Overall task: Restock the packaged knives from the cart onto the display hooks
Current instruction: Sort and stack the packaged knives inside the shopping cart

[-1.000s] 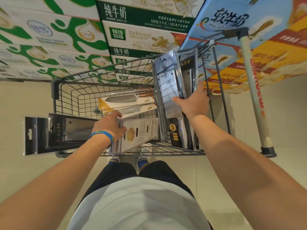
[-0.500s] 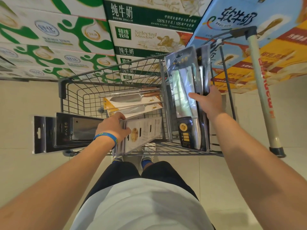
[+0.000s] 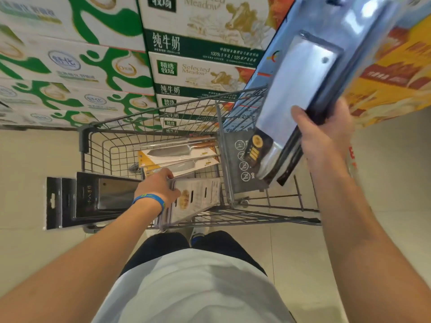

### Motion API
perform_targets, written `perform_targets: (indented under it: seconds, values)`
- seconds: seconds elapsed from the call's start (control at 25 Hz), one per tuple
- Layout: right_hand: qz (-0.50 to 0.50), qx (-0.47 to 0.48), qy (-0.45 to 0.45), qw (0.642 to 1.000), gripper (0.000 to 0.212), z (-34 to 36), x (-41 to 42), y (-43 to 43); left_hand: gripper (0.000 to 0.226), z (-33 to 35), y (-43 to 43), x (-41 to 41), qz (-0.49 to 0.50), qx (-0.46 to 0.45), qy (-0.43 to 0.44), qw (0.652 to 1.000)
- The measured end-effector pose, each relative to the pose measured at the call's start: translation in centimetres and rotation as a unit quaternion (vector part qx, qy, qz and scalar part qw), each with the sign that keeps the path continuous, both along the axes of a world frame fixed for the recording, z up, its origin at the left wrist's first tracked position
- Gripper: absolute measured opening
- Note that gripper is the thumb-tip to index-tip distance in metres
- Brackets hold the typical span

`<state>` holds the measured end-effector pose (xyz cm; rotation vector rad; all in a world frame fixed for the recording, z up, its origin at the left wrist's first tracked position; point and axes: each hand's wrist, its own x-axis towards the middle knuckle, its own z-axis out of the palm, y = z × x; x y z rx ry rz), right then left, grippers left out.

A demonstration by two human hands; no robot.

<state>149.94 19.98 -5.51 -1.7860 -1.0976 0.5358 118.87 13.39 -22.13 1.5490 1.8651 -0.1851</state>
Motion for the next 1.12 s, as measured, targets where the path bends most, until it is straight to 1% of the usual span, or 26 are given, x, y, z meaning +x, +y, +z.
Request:
perform_targets:
  seconds: [0.16, 0.24, 0.36, 0.48, 0.56, 0.6, 0.68, 0.8, 0.88, 0.92, 1.04, 1.12]
  values:
    - [0.056, -0.011, -0.061, 0.997, 0.030, 1.8, -4.2, 0.3, 0.039, 0.8, 0.4, 0.5, -0.049, -0.021, -0.004, 0.999]
    - [0.073, 0.025, -0.066, 0.995, 0.028, 3.5, -5.8, 0.2, 0.036, 0.7, 0.5, 0.4, -0.038, -0.034, -0.011, 0.999]
    - [0.083, 0.121, -0.049, 0.988, 0.030, 8.0, -8.4, 0.4, 0.034, 0.5, 0.3, 0.1, -0.035, -0.049, -0.009, 0.998]
    - [0.103, 0.208, 0.000, 0.973, 0.030, 13.1, -11.3, 0.7, 0.034, 0.7, 0.4, 0.0, -0.041, -0.056, -0.019, 0.997]
    - [0.116, 0.241, 0.037, 0.963, 0.028, 14.6, -13.3, 1.1, 0.033, 0.9, 0.5, -0.4, -0.044, -0.058, -0.023, 0.997]
    - [0.127, 0.233, 0.059, 0.962, 0.027, 14.5, -14.4, 1.2, 0.034, 1.0, 0.5, -0.7, -0.049, -0.057, -0.024, 0.997]
    - [0.164, 0.156, 0.075, 0.971, 0.028, 12.4, -16.3, 1.0, 0.038, 1.4, 0.5, -1.1, -0.069, -0.045, -0.024, 0.996]
    - [0.195, 0.011, 0.042, 0.980, 0.028, 5.8, -19.0, -2.4, 0.039, 1.6, 0.6, -1.8, -0.070, -0.039, -0.022, 0.997]
    - [0.200, -0.025, 0.043, 0.979, 0.024, 1.3, -19.9, -5.5, 0.037, 1.4, 1.1, -2.4, -0.051, -0.043, -0.032, 0.997]
    - [0.212, -0.035, 0.027, 0.976, 0.024, -0.9, -20.3, -7.2, 0.035, 1.2, 1.2, -2.8, -0.046, -0.046, -0.034, 0.997]
    - [0.261, -0.100, -0.053, 0.959, 0.046, -6.7, -20.0, -11.6, 0.032, 0.6, 1.0, -3.9, -0.068, -0.067, -0.014, 0.995]
    - [0.268, -0.155, -0.099, 0.946, 0.049, -10.1, -19.0, -13.2, 0.026, 0.4, 1.1, -4.3, -0.037, -0.063, -0.014, 0.997]
